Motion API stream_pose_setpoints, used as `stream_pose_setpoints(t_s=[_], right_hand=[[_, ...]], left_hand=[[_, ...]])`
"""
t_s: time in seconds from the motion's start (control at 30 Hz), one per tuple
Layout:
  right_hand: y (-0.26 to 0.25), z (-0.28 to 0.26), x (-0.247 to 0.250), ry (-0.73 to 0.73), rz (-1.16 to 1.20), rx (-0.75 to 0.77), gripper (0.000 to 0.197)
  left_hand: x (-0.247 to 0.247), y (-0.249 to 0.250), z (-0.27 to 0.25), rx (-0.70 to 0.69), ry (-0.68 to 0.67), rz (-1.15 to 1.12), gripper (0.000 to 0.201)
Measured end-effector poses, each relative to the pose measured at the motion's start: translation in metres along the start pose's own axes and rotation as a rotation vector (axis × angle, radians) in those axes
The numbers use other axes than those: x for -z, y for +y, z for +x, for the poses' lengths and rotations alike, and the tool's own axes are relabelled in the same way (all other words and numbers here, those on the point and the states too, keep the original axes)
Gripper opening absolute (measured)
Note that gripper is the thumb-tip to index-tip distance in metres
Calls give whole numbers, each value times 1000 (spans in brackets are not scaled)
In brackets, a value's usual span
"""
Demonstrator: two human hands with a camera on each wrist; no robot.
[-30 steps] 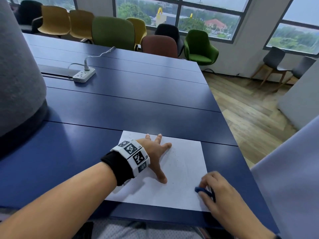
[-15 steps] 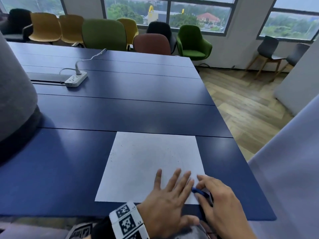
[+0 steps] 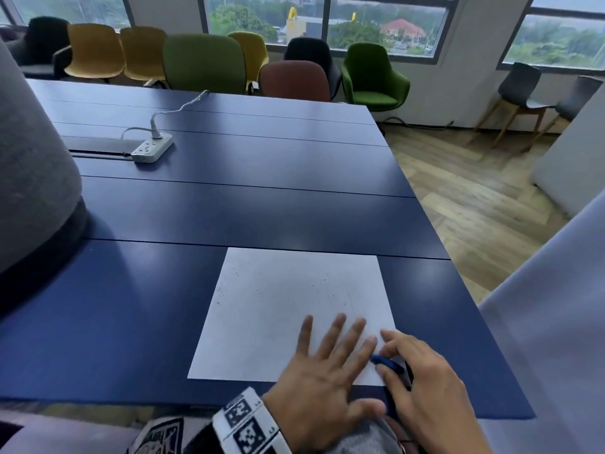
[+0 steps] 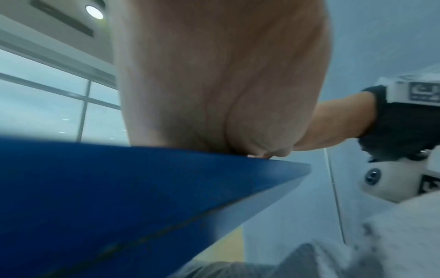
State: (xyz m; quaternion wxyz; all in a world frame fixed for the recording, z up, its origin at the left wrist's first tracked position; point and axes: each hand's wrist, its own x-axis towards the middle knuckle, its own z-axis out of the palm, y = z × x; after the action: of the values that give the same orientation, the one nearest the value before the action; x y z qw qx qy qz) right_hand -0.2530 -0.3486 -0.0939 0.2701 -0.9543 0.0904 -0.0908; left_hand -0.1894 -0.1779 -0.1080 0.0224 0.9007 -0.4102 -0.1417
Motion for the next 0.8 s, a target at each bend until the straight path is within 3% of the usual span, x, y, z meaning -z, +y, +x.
stream_pose_setpoints(t_s=[0.07, 0.17, 0.27, 0.33, 0.43, 0.57, 0.73, 0.8], right_hand=[[0, 0, 0, 1, 3, 0, 25], [-2, -1, 2, -9, 5, -15, 23], [-2, -1, 2, -23, -3, -22, 22], [-3, -1, 1, -29, -4, -31, 22], [-3, 0, 1, -51, -4, -45, 21], [-6, 2, 6, -77, -3, -47, 22], [-4, 2, 6, -63, 29, -44, 29], [-2, 2, 5, -57, 30, -35, 25]], left_hand=[[8, -8, -7, 40, -40, -87, 88], [17, -51, -28, 379, -112, -132, 105], [41, -86, -46, 722, -241, -230, 103], [58, -91, -43, 772, -231, -215, 101], [76, -79, -19, 546, -179, -54, 96], [91, -54, 25, 282, -230, 91, 92], [66, -29, 66, -59, -231, 230, 83], [54, -24, 70, -96, -241, 184, 81]])
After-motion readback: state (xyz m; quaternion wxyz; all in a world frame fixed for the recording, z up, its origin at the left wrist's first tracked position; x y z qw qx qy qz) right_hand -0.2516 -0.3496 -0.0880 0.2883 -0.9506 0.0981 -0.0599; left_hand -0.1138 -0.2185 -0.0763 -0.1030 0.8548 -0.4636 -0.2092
